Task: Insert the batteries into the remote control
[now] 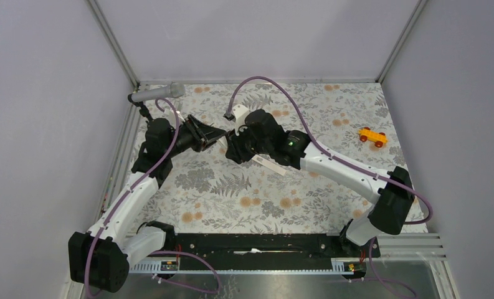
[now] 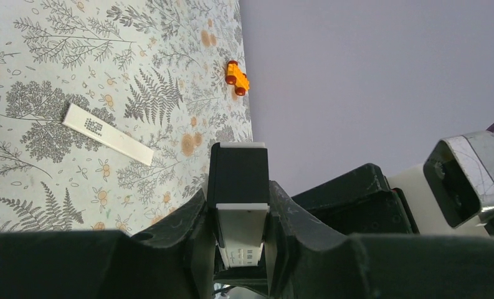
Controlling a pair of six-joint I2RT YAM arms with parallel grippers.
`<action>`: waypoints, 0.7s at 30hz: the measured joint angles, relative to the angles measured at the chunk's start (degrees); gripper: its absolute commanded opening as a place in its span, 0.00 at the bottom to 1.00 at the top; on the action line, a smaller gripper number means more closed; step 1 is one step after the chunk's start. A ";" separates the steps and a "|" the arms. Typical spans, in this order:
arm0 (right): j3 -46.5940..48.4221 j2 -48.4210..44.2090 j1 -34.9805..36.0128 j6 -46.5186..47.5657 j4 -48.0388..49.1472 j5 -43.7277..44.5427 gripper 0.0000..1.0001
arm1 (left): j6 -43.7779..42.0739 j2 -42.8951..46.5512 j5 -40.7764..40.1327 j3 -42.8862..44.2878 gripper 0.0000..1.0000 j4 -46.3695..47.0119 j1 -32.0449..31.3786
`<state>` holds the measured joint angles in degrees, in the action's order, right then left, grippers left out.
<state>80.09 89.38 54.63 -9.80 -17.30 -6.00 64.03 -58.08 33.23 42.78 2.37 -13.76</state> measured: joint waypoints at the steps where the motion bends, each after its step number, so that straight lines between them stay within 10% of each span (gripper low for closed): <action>1: 0.00 0.00 0.00 0.20 0.00 0.13 0.28 | -0.13 0.02 -0.09 0.00 0.26 -0.04 -0.02; 10: -2.47 -0.11 0.11 5.18 -0.09 0.57 0.28 | -5.92 6.29 -6.27 0.07 0.96 -11.47 1.55; 21: -13.66 0.09 0.11 12.28 -1.75 0.31 0.33 | -14.64 15.19 -16.28 0.07 0.99 -27.41 9.77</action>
<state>66.43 89.47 54.74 2.48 -19.05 -5.69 49.39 -42.89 16.95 42.85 -25.04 -3.99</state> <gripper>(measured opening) 0.410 0.986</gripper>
